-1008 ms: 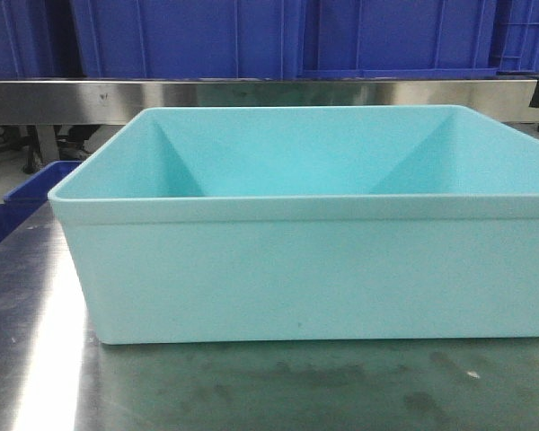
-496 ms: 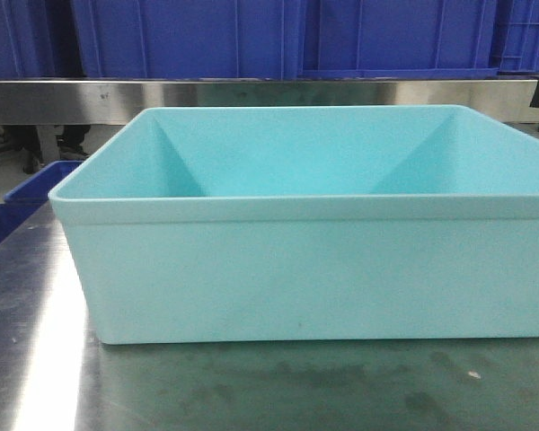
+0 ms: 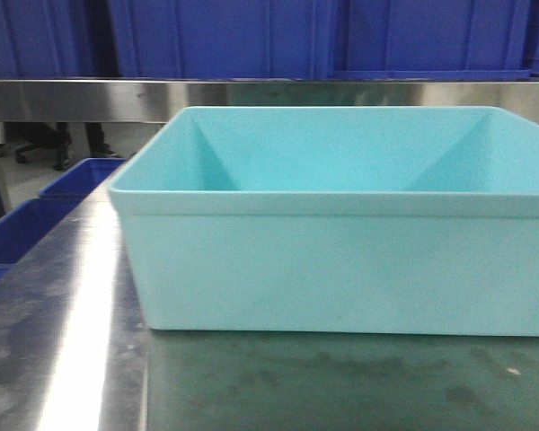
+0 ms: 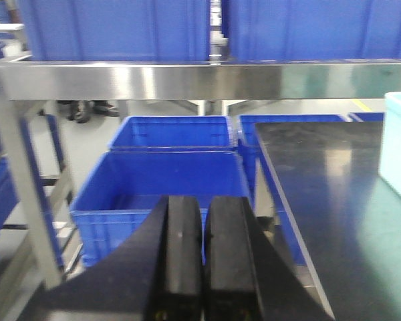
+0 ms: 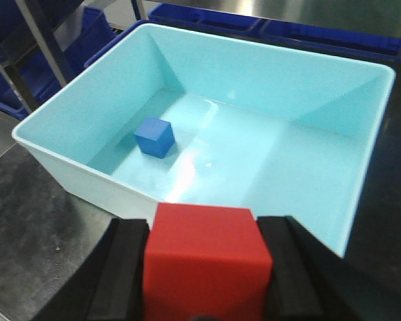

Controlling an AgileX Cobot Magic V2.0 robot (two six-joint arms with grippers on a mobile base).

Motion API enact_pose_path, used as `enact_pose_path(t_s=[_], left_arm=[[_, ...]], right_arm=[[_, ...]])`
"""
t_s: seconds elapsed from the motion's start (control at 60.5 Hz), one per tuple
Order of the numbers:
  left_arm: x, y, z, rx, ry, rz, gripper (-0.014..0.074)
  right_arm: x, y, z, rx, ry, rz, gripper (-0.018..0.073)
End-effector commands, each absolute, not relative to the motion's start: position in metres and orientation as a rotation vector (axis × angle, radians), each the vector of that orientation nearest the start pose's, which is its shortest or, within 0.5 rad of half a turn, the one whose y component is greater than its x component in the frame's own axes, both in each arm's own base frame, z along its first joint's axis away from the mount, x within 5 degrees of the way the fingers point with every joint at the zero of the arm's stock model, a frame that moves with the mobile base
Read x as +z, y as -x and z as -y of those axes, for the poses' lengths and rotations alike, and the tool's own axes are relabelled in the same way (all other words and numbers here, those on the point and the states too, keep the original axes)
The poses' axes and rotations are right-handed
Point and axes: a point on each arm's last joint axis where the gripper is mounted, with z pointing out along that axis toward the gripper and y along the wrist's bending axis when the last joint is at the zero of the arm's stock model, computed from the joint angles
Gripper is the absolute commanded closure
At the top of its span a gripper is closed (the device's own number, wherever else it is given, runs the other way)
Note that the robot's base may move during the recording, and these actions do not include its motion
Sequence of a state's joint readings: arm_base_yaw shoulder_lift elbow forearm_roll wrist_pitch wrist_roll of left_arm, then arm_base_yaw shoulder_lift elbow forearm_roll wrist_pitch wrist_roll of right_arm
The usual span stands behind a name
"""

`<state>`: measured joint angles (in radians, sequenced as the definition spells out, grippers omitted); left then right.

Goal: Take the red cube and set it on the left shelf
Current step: 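Drive the base to the blue crate shelf holding the red cube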

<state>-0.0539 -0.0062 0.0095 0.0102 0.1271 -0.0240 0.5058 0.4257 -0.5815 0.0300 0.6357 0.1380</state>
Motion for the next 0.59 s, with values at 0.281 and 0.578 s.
enact_pose_path(t_s=[0.281, 0.578], left_arm=[[0.1997, -0.0561, 0.0032, -0.061, -0.03, -1.535, 0.0495], [0.1997, -0.0561, 0.0032, -0.061, -0.03, -1.535, 0.0495]], right_arm=[[0.3363, -0.0717, -0.0414, 0.467, 0.346, -1.855, 0.0337], [0.3363, -0.0717, -0.0414, 0.467, 0.346, -1.855, 0.0337]])
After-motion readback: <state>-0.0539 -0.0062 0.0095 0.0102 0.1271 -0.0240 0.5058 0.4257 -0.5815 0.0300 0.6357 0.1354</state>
